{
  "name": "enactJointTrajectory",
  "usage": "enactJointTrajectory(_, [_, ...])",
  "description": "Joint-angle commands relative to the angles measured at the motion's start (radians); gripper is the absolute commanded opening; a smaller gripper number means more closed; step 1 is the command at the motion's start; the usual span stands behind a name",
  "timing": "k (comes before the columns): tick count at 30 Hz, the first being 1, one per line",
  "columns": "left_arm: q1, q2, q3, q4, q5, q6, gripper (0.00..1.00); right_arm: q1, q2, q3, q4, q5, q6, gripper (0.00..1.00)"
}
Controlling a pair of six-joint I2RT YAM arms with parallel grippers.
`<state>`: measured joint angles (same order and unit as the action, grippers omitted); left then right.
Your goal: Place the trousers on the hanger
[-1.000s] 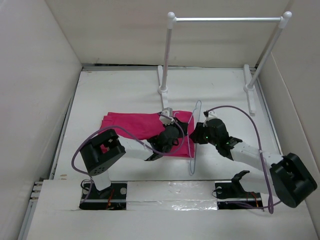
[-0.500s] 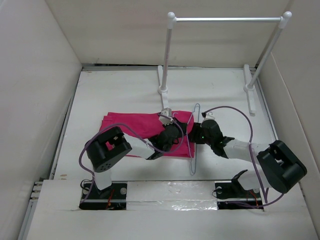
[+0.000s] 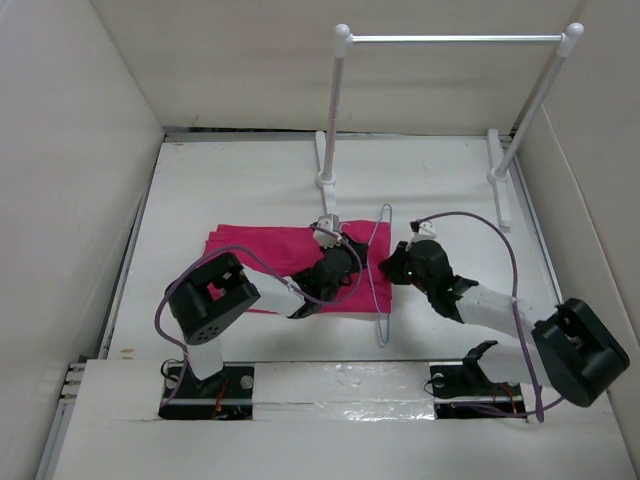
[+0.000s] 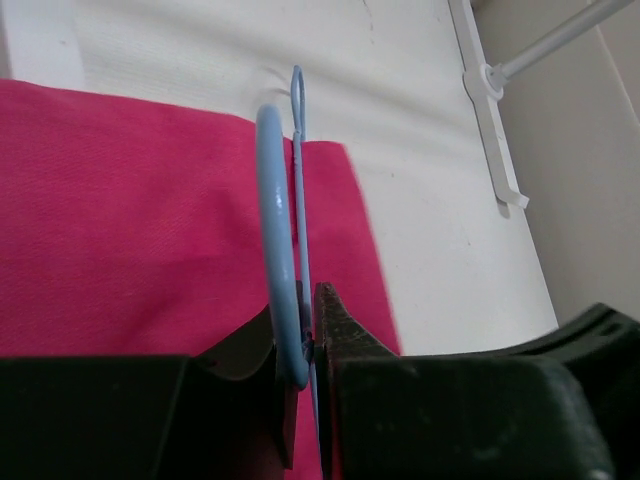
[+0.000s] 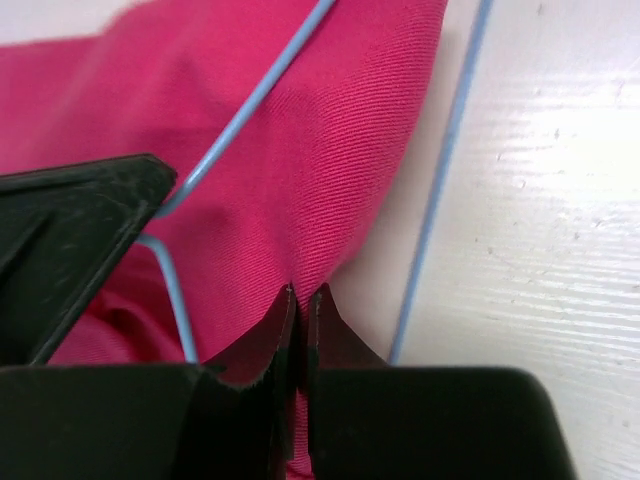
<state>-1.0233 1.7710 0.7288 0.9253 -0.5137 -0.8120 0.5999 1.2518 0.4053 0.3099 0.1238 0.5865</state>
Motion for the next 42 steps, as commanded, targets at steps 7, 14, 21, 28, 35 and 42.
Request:
enactJointTrajectory(7, [0.083,-0.146,-0.103,-0.045,-0.034,0.135,0.00,-0.179,-0.342,-0.039,-0.159,0.022,-0.096,0.00])
enactJointTrajectory(14, [0.092,-0.226,-0.187,-0.095,-0.075,0.148,0.00,-0.408,-0.446,-0.042,-0.221,-0.099,-0.160,0.00])
enactJointTrajectory(21, [0.092,-0.300,-0.227,-0.137,-0.108,0.162,0.00,-0.500,-0.424,-0.043,-0.206,-0.188,-0.185,0.00])
enactJointTrajectory(28, [0.077,-0.318,-0.198,-0.149,-0.069,0.182,0.00,-0.500,-0.365,-0.063,-0.161,-0.233,-0.180,0.00])
enactJointTrajectory(35, [0.045,-0.355,-0.134,-0.160,-0.031,0.149,0.00,-0.500,-0.325,-0.071,-0.124,-0.253,-0.175,0.02])
enactJointTrajectory(42, [0.045,-0.355,-0.072,-0.187,-0.054,0.174,0.00,-0.454,-0.324,-0.057,-0.120,-0.266,-0.177,0.27])
